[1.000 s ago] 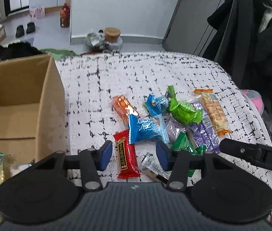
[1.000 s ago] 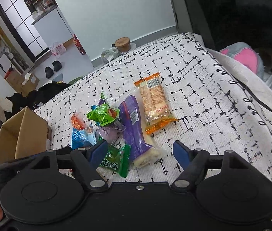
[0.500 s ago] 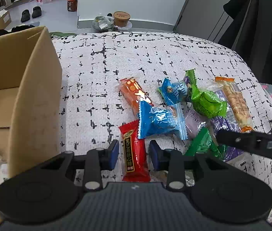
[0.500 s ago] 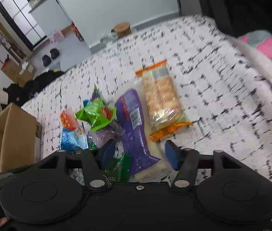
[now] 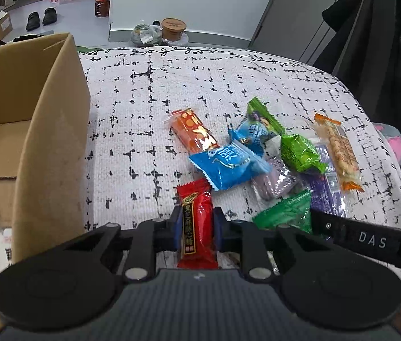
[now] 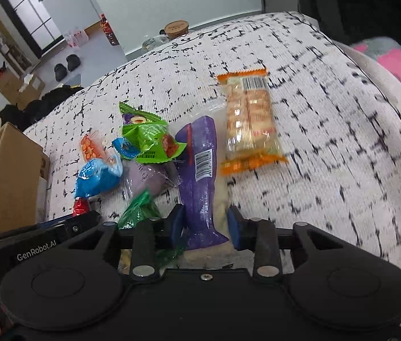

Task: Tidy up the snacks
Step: 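Grasp the red bar with the left tool while the right tool grasps the purple bar, then lower both bars into the cardboard box and open both tools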

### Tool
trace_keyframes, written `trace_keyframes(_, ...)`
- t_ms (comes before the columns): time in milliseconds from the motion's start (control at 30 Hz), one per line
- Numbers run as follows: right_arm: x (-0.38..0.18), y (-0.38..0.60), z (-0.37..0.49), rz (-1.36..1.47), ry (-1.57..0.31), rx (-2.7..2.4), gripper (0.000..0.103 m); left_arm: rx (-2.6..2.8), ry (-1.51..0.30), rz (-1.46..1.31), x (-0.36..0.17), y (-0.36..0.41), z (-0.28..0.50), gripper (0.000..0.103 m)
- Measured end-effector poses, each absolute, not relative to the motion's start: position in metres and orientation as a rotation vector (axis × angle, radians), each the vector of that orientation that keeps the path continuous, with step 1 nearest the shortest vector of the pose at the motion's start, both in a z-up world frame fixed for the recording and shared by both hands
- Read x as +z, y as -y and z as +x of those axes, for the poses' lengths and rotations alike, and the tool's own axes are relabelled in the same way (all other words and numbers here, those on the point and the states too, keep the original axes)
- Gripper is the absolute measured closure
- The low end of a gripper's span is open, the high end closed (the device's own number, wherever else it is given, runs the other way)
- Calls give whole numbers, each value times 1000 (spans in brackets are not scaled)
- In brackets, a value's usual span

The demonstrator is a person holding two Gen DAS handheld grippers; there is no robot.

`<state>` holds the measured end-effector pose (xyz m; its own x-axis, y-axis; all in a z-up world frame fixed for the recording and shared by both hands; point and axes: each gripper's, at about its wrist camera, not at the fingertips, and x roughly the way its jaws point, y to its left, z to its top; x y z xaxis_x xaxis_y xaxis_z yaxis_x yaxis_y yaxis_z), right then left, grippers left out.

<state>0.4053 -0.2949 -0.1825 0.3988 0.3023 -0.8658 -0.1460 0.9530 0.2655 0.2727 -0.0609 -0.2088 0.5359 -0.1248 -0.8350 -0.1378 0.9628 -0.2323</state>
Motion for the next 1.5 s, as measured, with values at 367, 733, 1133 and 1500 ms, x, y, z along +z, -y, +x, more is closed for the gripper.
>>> trace_keyframes(367,-151,323,378,285,-1069,254,77,-38,-956,-275,-181,60,255,82)
trace_keyframes(733,-117,314,360,323,-995,287,77,-79,-881,-284,-150,55,234,82)
trace_keyframes(1133,-101,286,346,349,-960,351,77,-43,-818,-321,-126,26,216,82)
trace_keyframes(1500,-90,243,346,362,-935,445,77,31,-766,-354,-107,-17,206,82)
